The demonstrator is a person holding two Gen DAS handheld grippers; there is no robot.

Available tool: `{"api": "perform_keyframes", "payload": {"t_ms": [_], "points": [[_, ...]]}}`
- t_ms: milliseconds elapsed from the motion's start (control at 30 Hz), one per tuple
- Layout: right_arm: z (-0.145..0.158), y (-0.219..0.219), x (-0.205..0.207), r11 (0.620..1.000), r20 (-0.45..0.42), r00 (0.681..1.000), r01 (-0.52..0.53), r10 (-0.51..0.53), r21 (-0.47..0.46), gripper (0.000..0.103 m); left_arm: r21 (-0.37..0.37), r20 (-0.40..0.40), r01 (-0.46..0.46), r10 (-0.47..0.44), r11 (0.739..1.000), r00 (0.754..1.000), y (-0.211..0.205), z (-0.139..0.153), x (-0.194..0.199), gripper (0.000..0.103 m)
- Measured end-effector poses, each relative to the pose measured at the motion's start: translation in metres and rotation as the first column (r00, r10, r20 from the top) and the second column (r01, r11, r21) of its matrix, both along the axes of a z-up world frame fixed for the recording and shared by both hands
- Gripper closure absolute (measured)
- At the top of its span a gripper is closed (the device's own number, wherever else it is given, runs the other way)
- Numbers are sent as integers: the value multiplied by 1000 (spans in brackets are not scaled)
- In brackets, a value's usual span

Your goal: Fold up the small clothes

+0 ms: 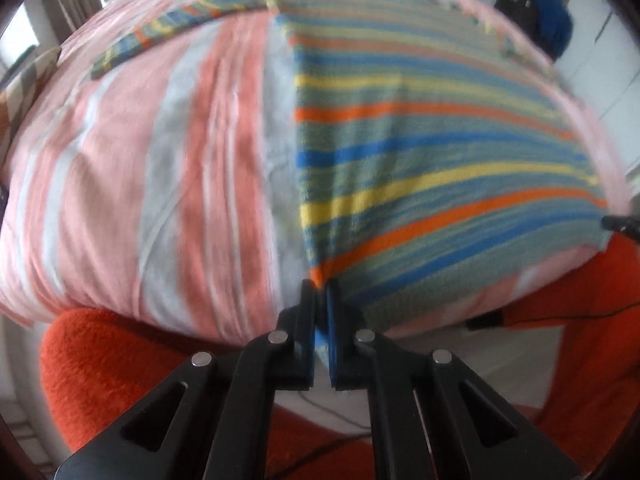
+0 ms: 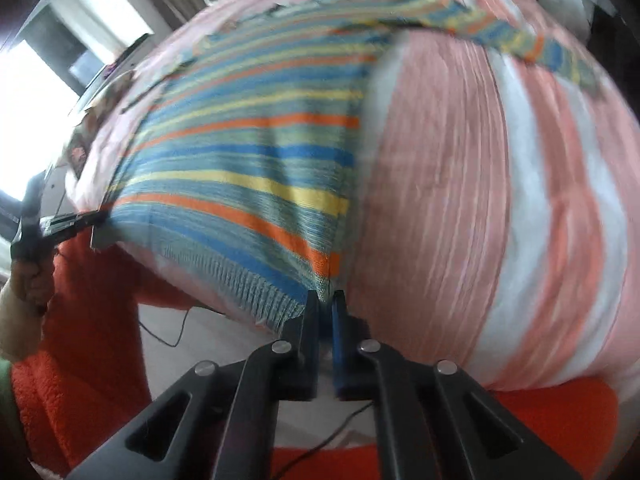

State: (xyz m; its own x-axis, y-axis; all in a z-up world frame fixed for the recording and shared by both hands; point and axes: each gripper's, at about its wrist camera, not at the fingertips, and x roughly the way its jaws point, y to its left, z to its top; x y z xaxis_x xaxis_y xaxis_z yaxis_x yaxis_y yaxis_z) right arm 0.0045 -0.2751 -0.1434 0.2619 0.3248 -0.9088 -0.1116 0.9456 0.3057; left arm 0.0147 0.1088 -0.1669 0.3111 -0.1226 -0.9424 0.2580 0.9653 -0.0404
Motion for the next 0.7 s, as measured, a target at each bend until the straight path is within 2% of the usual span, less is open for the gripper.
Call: {"api": "perform_keyframes", "payload": {"t_ms": [100, 167, 200, 233, 267, 300, 333, 400, 467, 500, 567, 600, 700], "points": [[-20, 0, 10, 999, -19, 999, 41, -41, 1, 98, 55, -8, 7, -7, 998, 1000, -14, -10, 10, 98], [-20, 1, 9, 999, -11, 999, 39, -39, -5, 98, 60, 2, 9, -9, 998, 1000, -15, -6, 9, 91], [-19, 0, 8, 999, -12, 999, 39, -39, -2, 92, 47, 9, 4, -5, 999, 1000, -15, -3, 9, 83], [-17, -2, 7, 999, -18, 999, 40, -39, 6, 81, 41, 14, -9, 9, 999, 1000, -9, 2, 4, 65], [-15, -6, 5, 999, -25, 999, 45, -45, 5, 74, 36, 34, -34, 33, 999, 999, -5, 11, 3, 55], [-10, -12, 3, 998, -26, 998, 57, -57, 16, 60, 33, 61, -50, 47, 998, 997, -3, 18, 1, 39], [-4, -19, 0, 997, -17, 998, 68, -67, 31, 53, 29, 108, -68, 65, 997, 992, -1, 30, -1, 33], [16, -38, -1, 994, 36, 995, 96, -98, 50, 50, 16, 197, -90, 85, 996, 977, 2, 54, 2, 23], [39, -65, 13, 989, 116, 983, 140, -145, 44, 50, -2, 295, -136, 130, 991, 947, 5, 74, 22, 14], [47, -80, 22, 983, 149, 972, 175, -180, 48, 50, -11, 328, -158, 153, 987, 932, 13, 81, 29, 10], [62, -125, 50, 953, 219, 928, 285, -300, 100, 50, -29, 387, -209, 204, 978, 900, 26, 92, 43, 9], [63, -152, 65, 928, 239, 897, 349, -371, 130, 50, -40, 414, -242, 236, 970, 879, 27, 93, 56, 9], [51, -222, 106, 839, 233, 806, 516, -544, 176, 50, -61, 437, -321, 314, 945, 843, 34, 81, 73, 9]]}}
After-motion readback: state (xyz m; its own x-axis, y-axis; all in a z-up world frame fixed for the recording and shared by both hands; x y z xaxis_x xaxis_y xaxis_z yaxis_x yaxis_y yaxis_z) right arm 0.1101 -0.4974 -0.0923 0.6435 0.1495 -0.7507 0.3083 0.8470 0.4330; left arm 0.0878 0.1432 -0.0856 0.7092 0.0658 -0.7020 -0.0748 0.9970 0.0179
